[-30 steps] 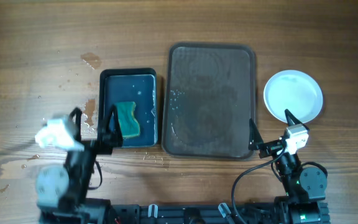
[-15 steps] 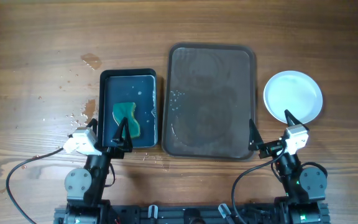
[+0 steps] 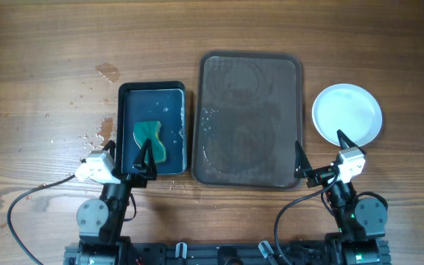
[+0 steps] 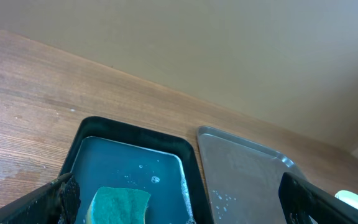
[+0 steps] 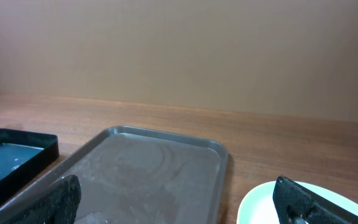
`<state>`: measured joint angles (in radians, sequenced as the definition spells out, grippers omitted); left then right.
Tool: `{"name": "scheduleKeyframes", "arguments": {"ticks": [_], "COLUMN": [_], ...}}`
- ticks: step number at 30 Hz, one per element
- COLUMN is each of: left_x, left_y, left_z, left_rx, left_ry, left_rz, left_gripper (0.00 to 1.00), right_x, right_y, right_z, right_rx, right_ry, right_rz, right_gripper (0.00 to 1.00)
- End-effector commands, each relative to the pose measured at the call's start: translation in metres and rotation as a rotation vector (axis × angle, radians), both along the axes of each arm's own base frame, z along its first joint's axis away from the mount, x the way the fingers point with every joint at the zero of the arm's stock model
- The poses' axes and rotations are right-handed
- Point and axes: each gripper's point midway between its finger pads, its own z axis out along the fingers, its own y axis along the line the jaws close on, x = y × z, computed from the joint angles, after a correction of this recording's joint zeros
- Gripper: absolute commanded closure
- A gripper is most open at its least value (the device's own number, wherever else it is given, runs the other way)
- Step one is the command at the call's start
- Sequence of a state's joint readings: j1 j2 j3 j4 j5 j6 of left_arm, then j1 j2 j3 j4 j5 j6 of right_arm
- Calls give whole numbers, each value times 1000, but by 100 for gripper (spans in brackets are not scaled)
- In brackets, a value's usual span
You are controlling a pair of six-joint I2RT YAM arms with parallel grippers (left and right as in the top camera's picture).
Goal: Clean dirty plates on tray and stack at the side
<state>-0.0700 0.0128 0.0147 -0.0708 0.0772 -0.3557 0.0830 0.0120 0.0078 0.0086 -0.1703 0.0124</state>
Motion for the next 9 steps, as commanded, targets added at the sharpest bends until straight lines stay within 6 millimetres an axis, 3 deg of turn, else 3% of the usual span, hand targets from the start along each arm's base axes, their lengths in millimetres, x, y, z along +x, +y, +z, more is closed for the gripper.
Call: {"name": "scheduleKeyframes", "arguments": {"ticks": [1, 9], "left_x": [0, 0], "left_y": [-2, -2], "left_z": [-2, -2], "left_rx": [11, 11], "left_ry": [-4, -4], "left_rz": [-12, -11], "left_gripper": [0, 0], "right_x": [0, 0], "right_y": [-2, -2], "right_z": [1, 1], "right_rx": [-10, -10], "right_ry": [-9, -9], "right_rz": [-13, -13], "right_gripper": [0, 1]}}
